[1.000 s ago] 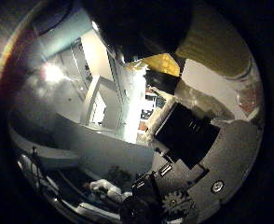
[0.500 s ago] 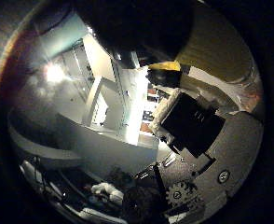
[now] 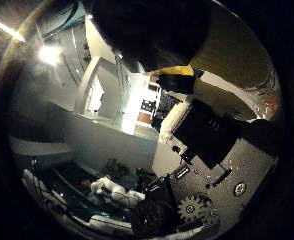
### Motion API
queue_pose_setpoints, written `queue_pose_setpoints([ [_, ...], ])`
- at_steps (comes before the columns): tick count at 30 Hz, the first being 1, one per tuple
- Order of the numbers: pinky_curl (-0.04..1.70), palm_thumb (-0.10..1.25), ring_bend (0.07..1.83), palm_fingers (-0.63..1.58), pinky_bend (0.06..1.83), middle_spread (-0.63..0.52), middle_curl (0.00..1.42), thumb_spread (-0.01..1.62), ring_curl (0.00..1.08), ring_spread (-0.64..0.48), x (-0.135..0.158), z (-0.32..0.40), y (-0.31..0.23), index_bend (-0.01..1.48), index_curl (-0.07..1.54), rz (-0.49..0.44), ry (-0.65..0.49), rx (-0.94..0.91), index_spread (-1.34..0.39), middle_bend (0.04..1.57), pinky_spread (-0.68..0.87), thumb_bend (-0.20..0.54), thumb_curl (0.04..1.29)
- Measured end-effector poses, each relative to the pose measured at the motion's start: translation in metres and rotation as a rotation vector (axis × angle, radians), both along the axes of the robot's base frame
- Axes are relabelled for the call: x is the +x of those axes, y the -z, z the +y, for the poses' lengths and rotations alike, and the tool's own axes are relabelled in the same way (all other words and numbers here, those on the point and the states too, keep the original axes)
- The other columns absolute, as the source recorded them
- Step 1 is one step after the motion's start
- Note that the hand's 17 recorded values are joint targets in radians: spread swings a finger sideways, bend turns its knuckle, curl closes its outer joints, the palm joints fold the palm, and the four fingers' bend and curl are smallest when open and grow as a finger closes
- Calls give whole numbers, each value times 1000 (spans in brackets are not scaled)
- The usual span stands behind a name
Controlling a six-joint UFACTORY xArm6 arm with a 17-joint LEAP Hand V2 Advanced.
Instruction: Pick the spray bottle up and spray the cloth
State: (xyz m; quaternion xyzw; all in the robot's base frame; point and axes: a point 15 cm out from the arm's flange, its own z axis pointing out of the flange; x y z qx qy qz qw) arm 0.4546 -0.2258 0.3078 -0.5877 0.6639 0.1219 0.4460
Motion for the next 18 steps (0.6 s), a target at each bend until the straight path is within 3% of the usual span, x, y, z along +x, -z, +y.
queue_pose_setpoints([
  [11, 1140, 1055, 1336, 1095, 1133, -142, 865, 1036, 829, -235, -7, 96, -39, 1142, 943, 121, -277, -327, -228, 1345, -175, -16, 444],
  [18, 1185, 1058, 1327, 1097, 1112, -141, 852, 1032, 839, -237, -13, 155, -30, 1154, 920, 260, -433, -541, -227, 1351, -183, -17, 450],
])
